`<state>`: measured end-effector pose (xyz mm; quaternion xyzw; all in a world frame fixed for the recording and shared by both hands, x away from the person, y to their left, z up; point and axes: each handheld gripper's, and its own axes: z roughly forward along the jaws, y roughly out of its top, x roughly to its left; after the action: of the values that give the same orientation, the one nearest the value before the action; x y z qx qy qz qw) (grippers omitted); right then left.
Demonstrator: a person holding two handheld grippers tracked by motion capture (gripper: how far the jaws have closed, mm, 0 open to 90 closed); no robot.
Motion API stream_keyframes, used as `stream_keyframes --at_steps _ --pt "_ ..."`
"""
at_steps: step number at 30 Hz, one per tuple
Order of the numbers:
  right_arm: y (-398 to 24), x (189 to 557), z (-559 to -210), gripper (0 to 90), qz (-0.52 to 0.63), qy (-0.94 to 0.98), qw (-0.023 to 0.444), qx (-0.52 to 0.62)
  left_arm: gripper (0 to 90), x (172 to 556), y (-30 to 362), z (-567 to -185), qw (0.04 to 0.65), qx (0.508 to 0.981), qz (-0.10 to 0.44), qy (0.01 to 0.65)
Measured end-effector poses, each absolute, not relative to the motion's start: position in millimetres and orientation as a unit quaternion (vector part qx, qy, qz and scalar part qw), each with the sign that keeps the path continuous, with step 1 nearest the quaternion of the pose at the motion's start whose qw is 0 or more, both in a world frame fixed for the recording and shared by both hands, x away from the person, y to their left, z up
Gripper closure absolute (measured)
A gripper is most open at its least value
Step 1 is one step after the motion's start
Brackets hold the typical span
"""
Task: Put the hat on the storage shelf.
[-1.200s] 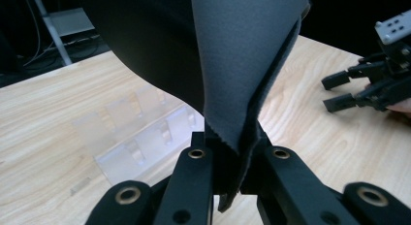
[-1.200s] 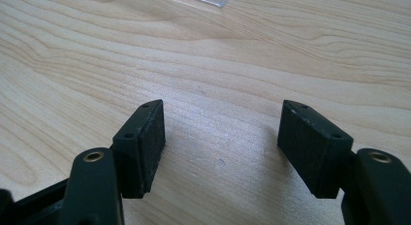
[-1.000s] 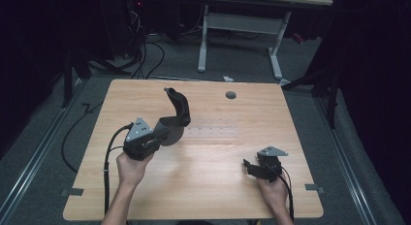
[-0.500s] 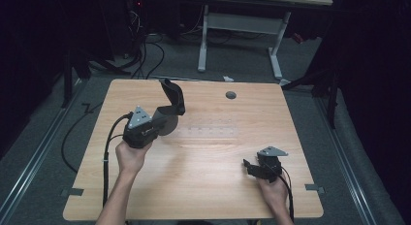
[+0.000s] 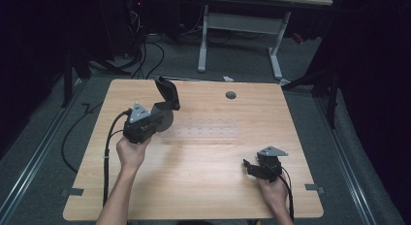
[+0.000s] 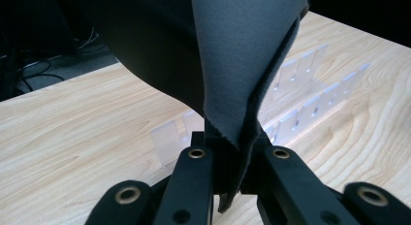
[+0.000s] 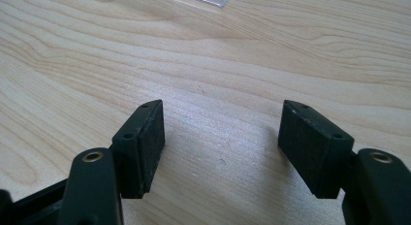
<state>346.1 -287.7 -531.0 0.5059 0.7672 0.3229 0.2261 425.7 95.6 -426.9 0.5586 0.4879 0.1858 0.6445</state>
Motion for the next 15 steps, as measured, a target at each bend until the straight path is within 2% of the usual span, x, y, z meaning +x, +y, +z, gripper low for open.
stream_keyframes --at_steps 15 --pt "-287.7 346.0 -531.0 33.8 0.323 0.767 0.226 0.506 86.3 433.0 93.8 -432.9 0.635 0.557 0.199 0.497"
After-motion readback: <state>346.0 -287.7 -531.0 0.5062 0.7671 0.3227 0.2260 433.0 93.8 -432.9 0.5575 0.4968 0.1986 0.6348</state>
